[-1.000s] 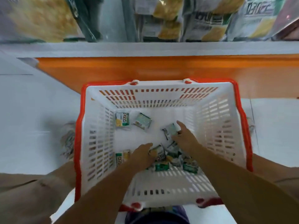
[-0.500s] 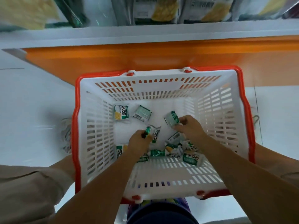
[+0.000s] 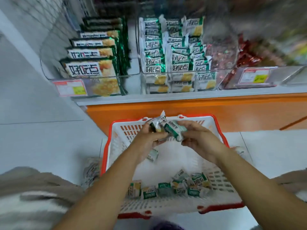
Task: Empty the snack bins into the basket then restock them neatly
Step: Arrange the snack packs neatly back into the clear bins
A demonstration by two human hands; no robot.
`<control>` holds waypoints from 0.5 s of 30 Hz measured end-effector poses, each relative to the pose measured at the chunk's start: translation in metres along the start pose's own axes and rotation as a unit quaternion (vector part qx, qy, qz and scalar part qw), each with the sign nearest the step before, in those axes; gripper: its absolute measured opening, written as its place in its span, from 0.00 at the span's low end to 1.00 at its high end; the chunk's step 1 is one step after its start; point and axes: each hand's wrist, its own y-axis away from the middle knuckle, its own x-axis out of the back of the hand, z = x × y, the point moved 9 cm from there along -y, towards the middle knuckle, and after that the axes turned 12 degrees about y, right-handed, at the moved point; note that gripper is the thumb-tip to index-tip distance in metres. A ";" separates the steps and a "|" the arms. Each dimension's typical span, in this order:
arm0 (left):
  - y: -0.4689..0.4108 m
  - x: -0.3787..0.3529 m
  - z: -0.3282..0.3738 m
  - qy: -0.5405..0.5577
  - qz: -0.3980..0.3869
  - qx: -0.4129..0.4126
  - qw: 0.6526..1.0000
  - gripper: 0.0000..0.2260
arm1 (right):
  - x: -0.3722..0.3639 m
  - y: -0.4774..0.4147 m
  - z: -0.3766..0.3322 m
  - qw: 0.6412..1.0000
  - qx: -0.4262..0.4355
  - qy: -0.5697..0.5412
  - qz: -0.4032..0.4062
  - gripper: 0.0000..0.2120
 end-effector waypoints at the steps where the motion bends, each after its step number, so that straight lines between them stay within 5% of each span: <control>1: 0.005 -0.005 0.011 -0.021 -0.005 -0.009 1.000 0.27 | -0.005 0.007 -0.009 1.000 0.001 -0.018 -0.013 0.15; 8: 0.044 -0.036 0.089 -0.170 0.013 -0.086 0.982 0.25 | -0.028 0.042 -0.079 0.989 0.053 -0.004 -0.137 0.36; 12: 0.063 -0.060 0.132 -0.234 0.020 -0.147 0.961 0.36 | -0.042 0.060 -0.127 0.981 0.084 0.092 -0.150 0.17; 15: 0.069 -0.074 0.160 -0.259 0.018 -0.180 0.949 0.35 | -0.039 0.054 -0.155 0.980 0.090 0.151 -0.093 0.11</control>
